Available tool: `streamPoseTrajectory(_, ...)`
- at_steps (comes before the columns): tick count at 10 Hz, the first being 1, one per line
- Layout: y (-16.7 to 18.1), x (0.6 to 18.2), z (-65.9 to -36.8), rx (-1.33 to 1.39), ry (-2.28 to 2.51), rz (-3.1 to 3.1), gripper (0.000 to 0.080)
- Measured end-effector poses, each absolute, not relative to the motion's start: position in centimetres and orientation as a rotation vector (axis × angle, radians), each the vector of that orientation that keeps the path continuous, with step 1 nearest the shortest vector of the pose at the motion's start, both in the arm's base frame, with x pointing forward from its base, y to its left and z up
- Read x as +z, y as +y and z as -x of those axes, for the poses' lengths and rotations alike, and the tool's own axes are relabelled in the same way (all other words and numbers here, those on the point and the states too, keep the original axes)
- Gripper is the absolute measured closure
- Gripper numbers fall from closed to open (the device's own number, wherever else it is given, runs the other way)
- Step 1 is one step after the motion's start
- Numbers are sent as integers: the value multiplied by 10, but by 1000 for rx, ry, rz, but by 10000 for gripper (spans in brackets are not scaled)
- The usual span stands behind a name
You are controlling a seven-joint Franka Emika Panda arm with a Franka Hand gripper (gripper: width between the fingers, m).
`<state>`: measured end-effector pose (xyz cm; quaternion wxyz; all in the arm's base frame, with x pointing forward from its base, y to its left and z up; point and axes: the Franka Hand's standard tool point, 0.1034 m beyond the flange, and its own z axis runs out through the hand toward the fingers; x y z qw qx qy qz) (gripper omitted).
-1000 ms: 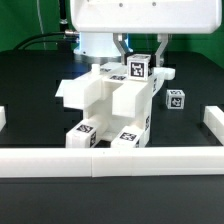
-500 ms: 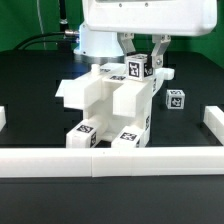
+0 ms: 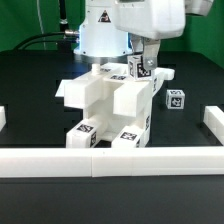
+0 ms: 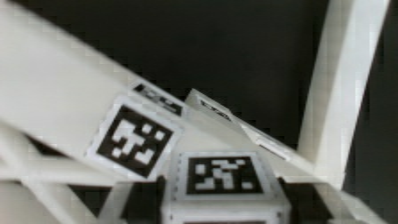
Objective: Assemble chair
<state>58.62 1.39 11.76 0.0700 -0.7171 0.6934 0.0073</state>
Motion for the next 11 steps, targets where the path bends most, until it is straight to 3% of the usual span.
streamPoseTrajectory(4, 13, 117, -587, 29, 2179, 2065, 508)
streamPoseTrajectory(5, 12, 118, -588, 18, 2095, 2148, 307)
streamPoseTrajectory(6, 12, 118, -591, -12, 2059, 2173, 307)
streamPoseTrajectory(7, 12, 118, -590, -18, 1985, 2242, 184)
streamPoseTrajectory(11, 12, 118, -590, -53, 1594, 2544, 151)
